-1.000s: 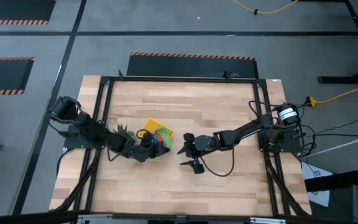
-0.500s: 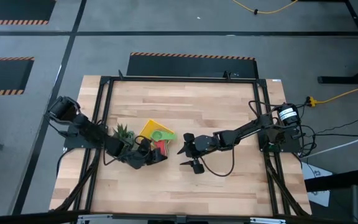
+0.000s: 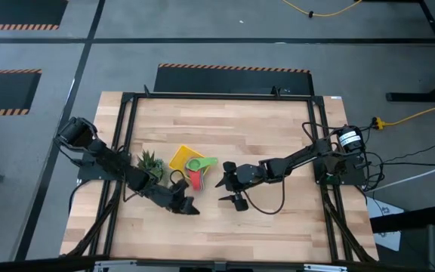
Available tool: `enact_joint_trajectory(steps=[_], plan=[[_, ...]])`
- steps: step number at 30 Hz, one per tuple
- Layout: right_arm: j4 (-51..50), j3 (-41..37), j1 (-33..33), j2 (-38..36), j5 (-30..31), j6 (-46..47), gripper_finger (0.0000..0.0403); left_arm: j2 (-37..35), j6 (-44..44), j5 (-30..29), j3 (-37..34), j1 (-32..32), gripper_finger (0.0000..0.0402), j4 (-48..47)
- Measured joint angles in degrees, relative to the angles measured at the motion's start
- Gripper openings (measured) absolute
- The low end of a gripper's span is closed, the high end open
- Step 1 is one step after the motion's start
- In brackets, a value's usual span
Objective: Nest measuring cups in basket
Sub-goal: Put the stacked measuring cups into the yellow bin
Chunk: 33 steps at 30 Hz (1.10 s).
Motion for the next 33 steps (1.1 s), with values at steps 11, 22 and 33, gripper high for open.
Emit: enact_joint_trajectory(steps=[11, 22, 33], plan=[[0.5, 0.0, -1.0, -0.3, 0.0, -0.1, 0.0248, 0.0, 22.7, -1.1, 0.0, 1.9, 0.0115, 18.1], [-2.7, 5.3, -7.5, -0.7, -0.6, 0.0, 0.0248, -0.6, 31.6, 0.7, 0.0, 5.9, 0.0115, 18.2], [-25.7, 19.9, -11.7, -0.7, -2.0, -6.3, 0.0248, -14.4, 47.3, -2.2, 0.0, 6.2, 0.0115, 9.3]])
